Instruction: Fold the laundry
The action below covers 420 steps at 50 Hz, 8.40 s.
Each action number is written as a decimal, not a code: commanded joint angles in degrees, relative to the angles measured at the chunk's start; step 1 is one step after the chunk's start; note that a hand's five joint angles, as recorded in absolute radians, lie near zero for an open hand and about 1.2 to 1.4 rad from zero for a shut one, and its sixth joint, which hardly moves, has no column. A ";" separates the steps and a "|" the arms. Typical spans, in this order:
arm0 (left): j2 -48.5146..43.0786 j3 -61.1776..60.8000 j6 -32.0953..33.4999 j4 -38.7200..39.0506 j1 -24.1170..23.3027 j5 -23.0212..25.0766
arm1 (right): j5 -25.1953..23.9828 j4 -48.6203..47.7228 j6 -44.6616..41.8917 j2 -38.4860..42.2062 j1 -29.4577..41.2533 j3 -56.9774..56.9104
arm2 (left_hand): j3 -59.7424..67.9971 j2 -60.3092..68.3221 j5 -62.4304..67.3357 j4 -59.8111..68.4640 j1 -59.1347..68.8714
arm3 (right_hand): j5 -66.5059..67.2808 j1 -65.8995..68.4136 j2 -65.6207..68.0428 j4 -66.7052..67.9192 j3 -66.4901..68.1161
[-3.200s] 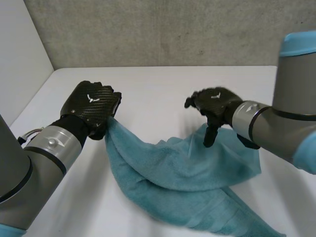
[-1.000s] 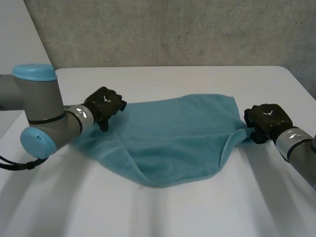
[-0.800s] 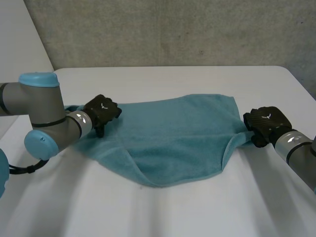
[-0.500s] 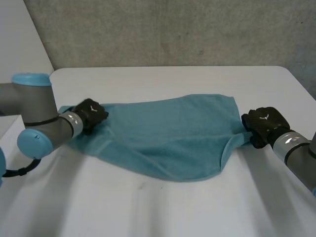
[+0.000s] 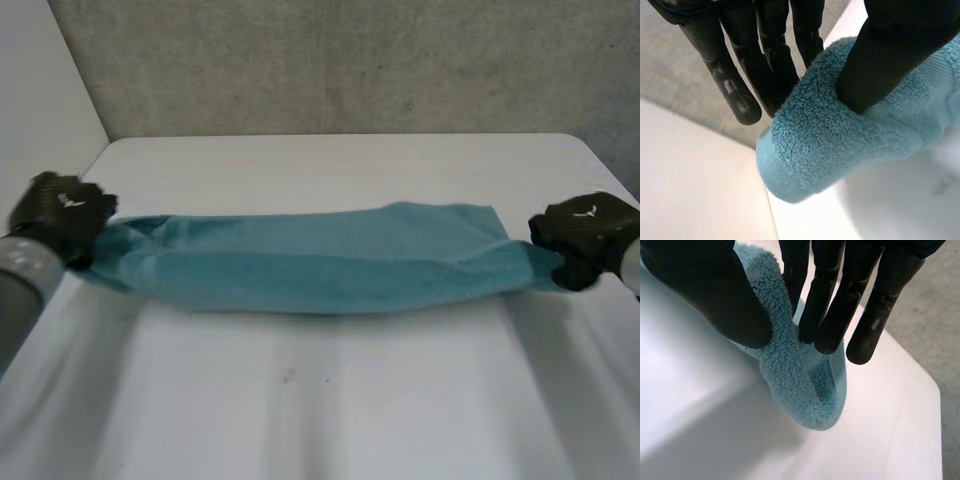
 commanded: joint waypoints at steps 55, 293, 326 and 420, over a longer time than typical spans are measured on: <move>-14.91 20.32 -26.54 22.01 0.04 -3.45 | 4.43 -29.71 10.82 5.61 4.51 -7.92 | 11.73 11.32 15.24 11.52 15.55 | 14.37 25.62 13.08 11.65 12.24; -14.64 10.36 -30.76 7.61 -11.38 6.03 | 11.99 -18.46 21.26 19.70 25.80 -13.20 | -57.04 -57.45 -53.54 -57.26 -53.22 | -55.63 -44.38 -56.92 -58.35 -57.76; -17.91 14.50 -21.10 2.59 -14.99 -1.43 | 10.66 -29.44 2.38 23.65 22.18 -15.72 | -56.71 -57.12 -53.20 -56.92 -52.89 | 14.37 25.62 13.08 11.65 12.24; -1.03 33.93 -37.71 -27.12 -14.99 -0.55 | 21.47 -2.55 27.52 2.03 16.38 -23.98 | -58.22 -58.63 -54.71 -58.44 -54.40 | -55.63 -44.38 -56.92 -58.35 -57.76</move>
